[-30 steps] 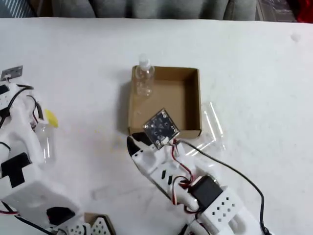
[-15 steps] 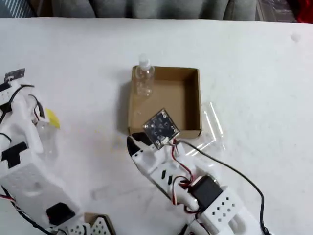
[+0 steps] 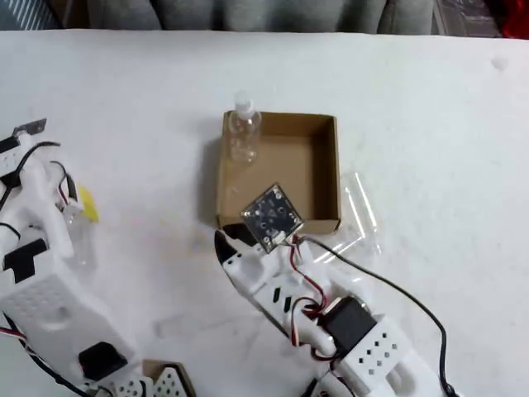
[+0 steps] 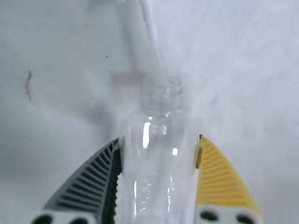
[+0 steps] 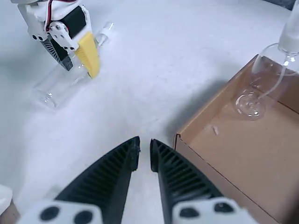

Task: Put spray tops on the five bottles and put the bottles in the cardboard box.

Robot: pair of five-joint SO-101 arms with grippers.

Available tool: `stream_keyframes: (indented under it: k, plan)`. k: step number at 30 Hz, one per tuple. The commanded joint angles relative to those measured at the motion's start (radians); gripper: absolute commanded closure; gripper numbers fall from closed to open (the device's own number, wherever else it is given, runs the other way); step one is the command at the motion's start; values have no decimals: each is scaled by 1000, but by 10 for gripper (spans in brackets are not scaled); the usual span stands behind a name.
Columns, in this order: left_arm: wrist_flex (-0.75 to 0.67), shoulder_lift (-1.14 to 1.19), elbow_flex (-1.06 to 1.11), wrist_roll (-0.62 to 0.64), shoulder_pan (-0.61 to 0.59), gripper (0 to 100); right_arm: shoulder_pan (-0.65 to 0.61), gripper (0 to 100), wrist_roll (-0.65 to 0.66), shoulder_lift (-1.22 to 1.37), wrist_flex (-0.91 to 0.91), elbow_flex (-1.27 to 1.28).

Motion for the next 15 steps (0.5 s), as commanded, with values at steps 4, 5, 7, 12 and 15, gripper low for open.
stream_keyframes:
  k: [4, 5, 7, 12, 15]
  plan:
    - [29, -10, -61, -6, -62, 980, -1, 984, 12, 5, -4, -34]
    - [41, -10, -61, -40, -73, 980, -1, 984, 12, 5, -4, -34]
    - [95, -12, -63, -153, -82, 980, -2, 984, 12, 5, -5, -34]
    - [261, -71, -103, -425, -108, 980, -2, 984, 12, 5, -5, -34]
    - [305, -125, -143, -502, -139, 980, -2, 984, 12, 5, -5, -34]
